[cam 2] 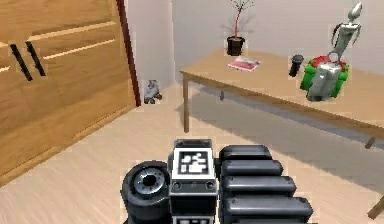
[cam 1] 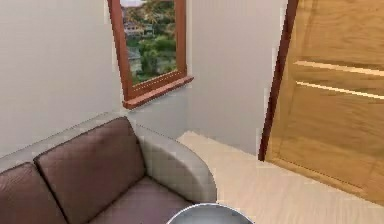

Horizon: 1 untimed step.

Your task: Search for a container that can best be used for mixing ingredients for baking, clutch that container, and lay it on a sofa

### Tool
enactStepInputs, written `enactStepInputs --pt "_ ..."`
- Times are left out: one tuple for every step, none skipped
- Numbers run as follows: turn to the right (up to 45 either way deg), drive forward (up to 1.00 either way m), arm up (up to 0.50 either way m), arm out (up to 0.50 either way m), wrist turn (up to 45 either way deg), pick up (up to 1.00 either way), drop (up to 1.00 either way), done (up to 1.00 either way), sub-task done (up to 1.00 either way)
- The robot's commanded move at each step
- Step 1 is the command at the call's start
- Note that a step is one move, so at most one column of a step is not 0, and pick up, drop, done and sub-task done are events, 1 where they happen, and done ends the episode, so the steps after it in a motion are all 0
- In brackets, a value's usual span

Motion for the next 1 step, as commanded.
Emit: enactStepInputs --pt "-45.0 0.00 0.00 0.00 0.0 0.00 0.00 0.00 0.00"
